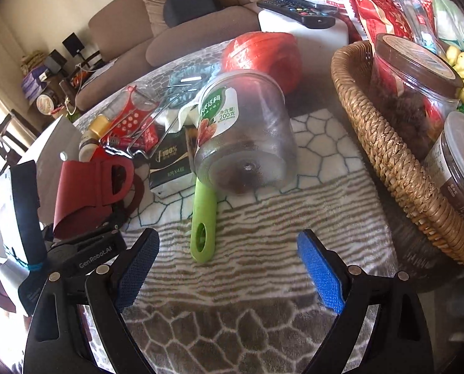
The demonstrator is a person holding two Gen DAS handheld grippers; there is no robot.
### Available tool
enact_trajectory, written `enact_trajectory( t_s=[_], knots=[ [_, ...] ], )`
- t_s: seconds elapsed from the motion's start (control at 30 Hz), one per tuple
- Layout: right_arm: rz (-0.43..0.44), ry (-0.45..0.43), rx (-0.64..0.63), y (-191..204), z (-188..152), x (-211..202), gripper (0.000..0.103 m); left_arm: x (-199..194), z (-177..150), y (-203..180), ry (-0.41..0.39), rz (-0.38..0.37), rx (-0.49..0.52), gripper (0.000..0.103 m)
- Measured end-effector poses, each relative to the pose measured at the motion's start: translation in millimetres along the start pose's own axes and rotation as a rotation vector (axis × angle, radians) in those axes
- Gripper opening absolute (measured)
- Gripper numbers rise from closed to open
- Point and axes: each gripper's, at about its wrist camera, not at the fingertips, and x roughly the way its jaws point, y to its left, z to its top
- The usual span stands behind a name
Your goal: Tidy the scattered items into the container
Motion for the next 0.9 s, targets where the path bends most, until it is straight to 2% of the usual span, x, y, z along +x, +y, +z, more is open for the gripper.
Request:
enact_trajectory(
  t_s=[0.2, 0.3, 0.4, 0.47, 0.5, 0.63, 0.73, 0.83, 0.9],
  knots=[
    [-0.007, 0.007, -0.029, 6.1, -1.8, 3.3, 0.093, -8.9, 2.5, 15.2, -0.054, -0.055, -0.047, 0.099],
    [-0.014, 0.006, -0.044, 9.4, -2.3, 3.2, 0.093, -22.6, 2.1, 20.1, -0.072, -0.072, -0.037, 0.097],
    [-0.011, 0.006, -0.044, 10.0, -2.8, 3.7, 0.093, -42.1, -2.6, 22.9, -0.087, -0.096, -0.016, 0.089],
    [-0.005, 0.014, -0.036, 9.0, -3.8, 5.1, 0.093, -54.8, -8.7, 25.6, -0.087, -0.114, 0.008, 0.075],
    [0.001, 0.018, -0.029, 8.0, -4.4, 5.4, 0.093, -59.4, -11.4, 26.1, -0.084, -0.114, 0.027, 0.073],
    [0.031, 0.023, 0.001, 2.4, -7.7, 1.9, 0.093, -73.1, -33.8, 32.0, -0.054, -0.116, 0.078, 0.072],
    [0.106, 0.038, 0.002, 8.6, -13.4, -2.3, 0.093, -81.9, -57.4, 43.7, -0.033, -0.123, 0.08, 0.072],
    [0.249, 0.077, 0.025, 21.6, -19.8, 0.2, 0.093, -86.5, -72.6, 53.7, -0.015, -0.128, 0.07, 0.072],
    [0.31, 0.103, 0.038, 33.3, -23.1, 5.2, 0.093, -90.8, -81.7, 58.5, -0.025, -0.1, 0.082, 0.074]
  ],
)
